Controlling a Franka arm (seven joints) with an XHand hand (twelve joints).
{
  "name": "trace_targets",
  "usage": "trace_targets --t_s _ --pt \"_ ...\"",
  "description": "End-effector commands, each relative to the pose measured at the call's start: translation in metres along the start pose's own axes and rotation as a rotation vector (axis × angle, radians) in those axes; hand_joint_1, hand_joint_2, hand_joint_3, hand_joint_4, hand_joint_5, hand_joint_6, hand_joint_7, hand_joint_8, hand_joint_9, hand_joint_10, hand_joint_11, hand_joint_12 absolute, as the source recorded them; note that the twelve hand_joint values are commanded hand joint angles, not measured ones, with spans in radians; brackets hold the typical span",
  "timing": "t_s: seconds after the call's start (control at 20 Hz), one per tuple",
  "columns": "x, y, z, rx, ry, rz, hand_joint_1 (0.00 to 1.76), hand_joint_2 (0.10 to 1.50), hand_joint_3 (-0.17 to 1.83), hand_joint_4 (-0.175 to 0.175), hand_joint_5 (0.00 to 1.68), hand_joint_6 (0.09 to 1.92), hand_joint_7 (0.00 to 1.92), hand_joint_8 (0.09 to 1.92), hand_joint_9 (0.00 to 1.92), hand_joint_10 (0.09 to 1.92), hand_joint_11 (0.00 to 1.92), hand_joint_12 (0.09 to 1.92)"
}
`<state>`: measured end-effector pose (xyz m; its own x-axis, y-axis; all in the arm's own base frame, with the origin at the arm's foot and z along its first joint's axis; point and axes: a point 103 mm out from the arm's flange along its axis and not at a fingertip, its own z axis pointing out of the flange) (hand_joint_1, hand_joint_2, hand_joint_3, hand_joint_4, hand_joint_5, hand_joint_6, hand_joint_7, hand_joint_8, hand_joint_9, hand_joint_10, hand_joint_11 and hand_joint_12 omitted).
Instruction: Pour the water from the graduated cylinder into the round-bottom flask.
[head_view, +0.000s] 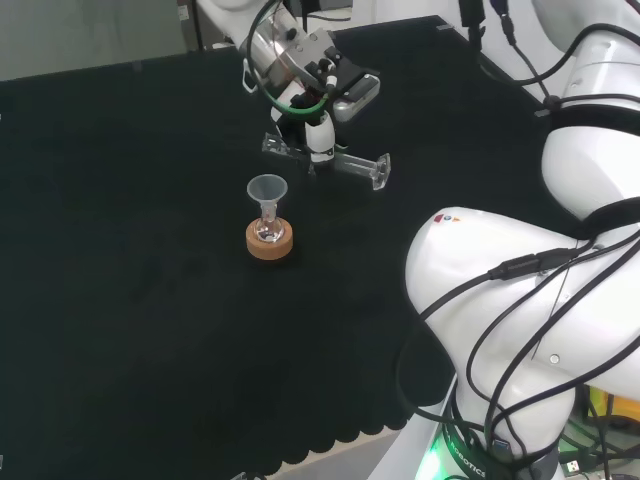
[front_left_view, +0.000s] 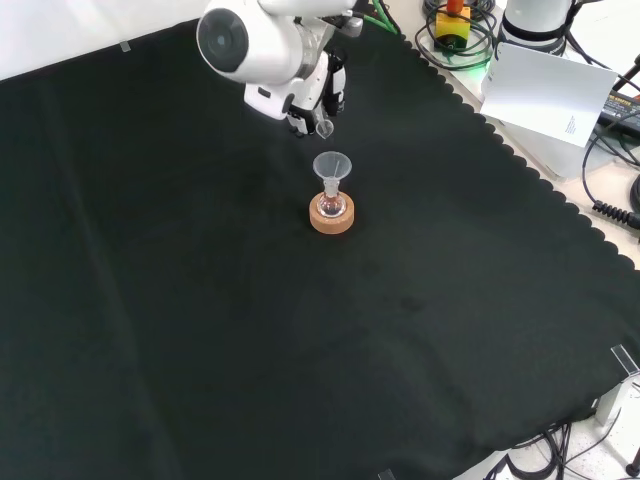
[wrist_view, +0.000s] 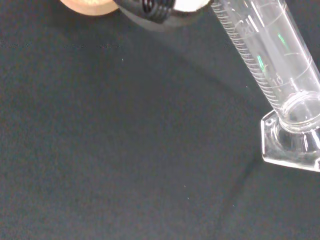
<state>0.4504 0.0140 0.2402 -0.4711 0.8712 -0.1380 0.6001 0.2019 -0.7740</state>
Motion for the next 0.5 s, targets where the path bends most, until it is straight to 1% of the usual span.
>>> trace_targets --t_s 0.05,0.2,0.5 --pt "-0.008 -0.003 0.005 -0.081 0.112 -0.069 1.30 1.00 0.00 -0.175 1.22 0.60 1.27 0.56 1.61 0.09 1.27 0.70" --pt "-0.015 -0.004 0.010 -0.117 0.152 -0.079 1.30 1.00 0.00 -0.175 1.22 0.60 1.27 0.56 1.61 0.09 1.27 0.70" --pt "-0.023 -0.004 0.017 -0.193 0.182 -0.083 1.30 1.01 0.00 -0.175 1.21 0.61 1.27 0.56 1.61 0.09 1.27 0.70"
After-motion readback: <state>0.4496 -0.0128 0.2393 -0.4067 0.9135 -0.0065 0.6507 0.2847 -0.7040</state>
